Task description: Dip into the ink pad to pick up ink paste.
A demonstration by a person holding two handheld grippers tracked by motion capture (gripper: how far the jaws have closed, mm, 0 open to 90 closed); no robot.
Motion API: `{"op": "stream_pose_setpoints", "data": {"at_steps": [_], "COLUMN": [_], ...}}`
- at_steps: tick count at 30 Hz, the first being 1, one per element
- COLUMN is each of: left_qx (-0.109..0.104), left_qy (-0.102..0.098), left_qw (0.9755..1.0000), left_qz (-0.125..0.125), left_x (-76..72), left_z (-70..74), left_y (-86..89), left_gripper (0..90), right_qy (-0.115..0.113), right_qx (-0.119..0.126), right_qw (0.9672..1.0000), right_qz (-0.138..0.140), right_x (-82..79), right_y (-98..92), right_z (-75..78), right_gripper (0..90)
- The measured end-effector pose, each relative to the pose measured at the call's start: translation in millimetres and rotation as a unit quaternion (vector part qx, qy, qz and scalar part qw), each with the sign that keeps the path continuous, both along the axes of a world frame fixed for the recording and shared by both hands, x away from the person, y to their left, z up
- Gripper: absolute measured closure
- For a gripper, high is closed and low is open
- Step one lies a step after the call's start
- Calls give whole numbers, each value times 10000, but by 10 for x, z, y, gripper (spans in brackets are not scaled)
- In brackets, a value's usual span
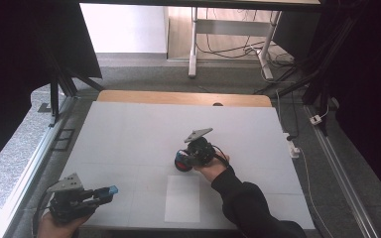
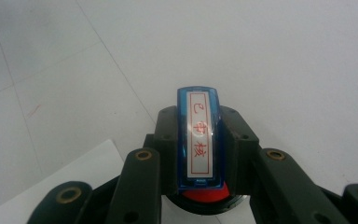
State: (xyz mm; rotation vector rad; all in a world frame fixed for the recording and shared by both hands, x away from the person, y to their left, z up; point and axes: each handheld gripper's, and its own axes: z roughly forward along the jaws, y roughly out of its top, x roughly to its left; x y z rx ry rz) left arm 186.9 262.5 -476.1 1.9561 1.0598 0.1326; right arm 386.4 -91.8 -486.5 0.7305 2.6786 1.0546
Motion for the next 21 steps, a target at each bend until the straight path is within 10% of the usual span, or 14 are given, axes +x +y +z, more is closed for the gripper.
{"op": "stream_pose_setpoints", "data": {"at_steps": [21], "left_qx": [-11], "left_qy": [-4], "left_qw": [10000], "left_qz": [-54], "left_x": [1], "left_z": [0], "left_y": [-4], "left_gripper": [688], "right_qy": [-98], "right_qx": [309], "right_qw": [9993], "right_qz": [177], "right_x": [-149], "right_y": [-98], "right_z": [258], "right_gripper": [711]}}
